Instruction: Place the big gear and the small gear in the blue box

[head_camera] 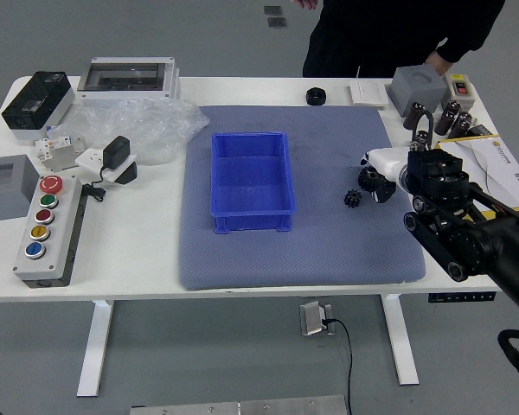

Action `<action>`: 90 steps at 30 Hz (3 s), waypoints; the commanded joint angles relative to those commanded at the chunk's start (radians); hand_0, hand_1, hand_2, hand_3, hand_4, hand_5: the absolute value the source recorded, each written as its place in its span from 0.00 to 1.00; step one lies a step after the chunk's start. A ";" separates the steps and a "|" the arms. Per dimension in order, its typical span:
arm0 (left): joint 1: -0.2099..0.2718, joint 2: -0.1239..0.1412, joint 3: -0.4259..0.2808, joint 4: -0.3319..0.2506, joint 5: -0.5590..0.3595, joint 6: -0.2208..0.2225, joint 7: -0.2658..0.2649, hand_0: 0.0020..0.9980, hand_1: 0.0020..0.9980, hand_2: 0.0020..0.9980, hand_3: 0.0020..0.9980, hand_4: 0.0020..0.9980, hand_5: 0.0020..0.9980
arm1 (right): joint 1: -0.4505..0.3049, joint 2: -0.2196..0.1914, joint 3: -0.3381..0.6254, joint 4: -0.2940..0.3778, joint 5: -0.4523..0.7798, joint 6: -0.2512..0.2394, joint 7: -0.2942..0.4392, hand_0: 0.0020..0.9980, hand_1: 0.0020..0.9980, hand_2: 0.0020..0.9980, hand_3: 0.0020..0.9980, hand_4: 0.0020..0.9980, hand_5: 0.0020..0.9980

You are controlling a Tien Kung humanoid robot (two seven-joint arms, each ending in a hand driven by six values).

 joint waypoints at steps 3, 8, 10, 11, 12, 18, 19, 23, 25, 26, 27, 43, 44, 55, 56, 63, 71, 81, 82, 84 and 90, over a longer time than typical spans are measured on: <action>0.000 -0.001 0.000 0.000 0.002 -0.001 0.000 0.83 0.79 0.78 0.76 0.66 0.38 | 0.002 0.003 0.002 -0.012 -0.002 -0.003 0.001 0.85 0.81 0.89 0.88 0.61 0.08; -0.001 -0.003 0.000 0.000 0.006 -0.002 0.001 0.83 0.79 0.78 0.76 0.66 0.38 | 0.004 0.011 0.003 -0.030 -0.003 -0.006 0.003 0.85 0.80 0.88 0.88 0.62 0.08; -0.001 -0.004 0.000 0.000 0.008 -0.002 0.002 0.83 0.79 0.78 0.76 0.66 0.38 | 0.005 0.014 0.004 -0.037 -0.004 -0.008 0.004 0.85 0.80 0.88 0.87 0.61 0.08; -0.002 -0.004 0.000 0.000 0.008 -0.003 0.002 0.83 0.79 0.78 0.76 0.66 0.38 | 0.006 0.016 0.004 -0.040 -0.004 -0.008 0.004 0.85 0.80 0.88 0.87 0.61 0.08; -0.002 -0.004 -0.001 0.000 0.009 -0.003 0.002 0.83 0.79 0.78 0.76 0.66 0.38 | 0.007 0.018 0.003 -0.044 -0.004 -0.009 0.005 0.85 0.80 0.88 0.87 0.61 0.08; -0.003 -0.003 -0.001 0.000 0.012 -0.004 0.002 0.83 0.79 0.78 0.76 0.66 0.38 | 0.016 0.029 0.001 -0.063 -0.007 -0.015 0.007 0.84 0.79 0.87 0.86 0.61 0.08; -0.003 -0.003 -0.001 0.000 0.013 -0.004 0.002 0.83 0.79 0.78 0.76 0.66 0.38 | 0.017 0.030 0.001 -0.065 -0.007 -0.017 0.008 0.84 0.79 0.87 0.86 0.61 0.08; -0.004 -0.003 -0.001 0.000 0.015 -0.004 0.003 0.83 0.79 0.78 0.76 0.66 0.38 | 0.022 0.036 0.000 -0.074 -0.009 -0.025 0.009 0.82 0.75 0.82 0.80 0.60 0.08; -0.004 -0.003 -0.002 0.000 0.016 -0.004 0.003 0.83 0.79 0.78 0.76 0.66 0.38 | 0.022 0.038 -0.001 -0.077 -0.010 -0.030 0.009 0.82 0.75 0.82 0.80 0.60 0.08; -0.004 -0.003 -0.002 0.000 0.016 -0.004 0.003 0.83 0.79 0.78 0.76 0.66 0.38 | 0.022 0.039 -0.002 -0.079 -0.010 -0.032 0.010 0.82 0.75 0.82 0.80 0.60 0.08; -0.004 -0.003 -0.001 0.000 0.016 -0.004 0.003 0.83 0.79 0.78 0.76 0.66 0.38 | 0.022 0.040 -0.003 -0.080 -0.011 -0.036 0.010 0.82 0.75 0.82 0.80 0.60 0.08; -0.004 -0.006 -0.001 0.000 0.013 -0.003 0.003 0.83 0.79 0.78 0.76 0.67 0.38 | 0.018 0.042 -0.005 -0.094 -0.018 -0.078 0.010 0.61 0.53 0.59 0.63 0.56 0.12; -0.004 -0.006 -0.001 0.000 0.013 -0.003 0.003 0.83 0.79 0.78 0.76 0.67 0.38 | 0.018 0.041 -0.004 -0.094 -0.019 -0.082 0.010 0.61 0.53 0.59 0.63 0.56 0.12; -0.004 -0.003 0.000 0.000 0.007 -0.001 0.002 0.83 0.79 0.78 0.76 0.67 0.38 | 0.027 0.026 0.013 -0.072 -0.021 -0.108 0.009 0.56 0.47 0.51 0.58 0.54 0.13; -0.004 -0.003 0.000 0.000 0.006 -0.001 0.002 0.83 0.79 0.78 0.76 0.67 0.38 | 0.029 0.023 0.015 -0.068 -0.021 -0.107 0.008 0.56 0.47 0.51 0.58 0.54 0.13; -0.002 0.000 -0.001 0.000 0.004 0.000 0.002 0.83 0.79 0.78 0.76 0.66 0.38 | 0.041 0.005 0.028 -0.036 -0.020 -0.105 0.003 0.56 0.47 0.51 0.58 0.55 0.13; -0.003 -0.001 0.000 0.000 0.002 0.000 0.002 0.83 0.79 0.78 0.76 0.67 0.38 | 0.037 0.005 0.021 -0.037 -0.012 -0.102 0.003 0.56 0.47 0.50 0.57 0.54 0.14; -0.001 0.001 0.000 0.000 0.001 0.001 0.001 0.83 0.79 0.78 0.76 0.67 0.38 | 0.038 -0.005 0.042 0.038 -0.010 -0.013 -0.033 0.64 0.58 0.67 0.67 0.59 0.20; -0.001 0.002 0.000 0.000 0.000 0.001 0.001 0.83 0.79 0.78 0.76 0.66 0.38 | 0.038 -0.006 0.043 0.050 -0.010 -0.004 -0.037 0.70 0.67 0.76 0.82 0.70 0.28; -0.001 0.002 -0.001 0.000 0.000 0.001 0.001 0.83 0.79 0.78 0.76 0.66 0.38 | 0.040 -0.008 0.045 0.070 -0.009 0.014 -0.044 0.70 0.67 0.76 0.82 0.70 0.28; -0.002 0.005 -0.005 0.000 0.003 0.001 0.000 0.83 0.79 0.78 0.76 0.66 0.38 | 0.045 -0.006 0.041 0.072 -0.005 0.038 -0.047 0.83 0.77 0.85 0.90 0.77 0.32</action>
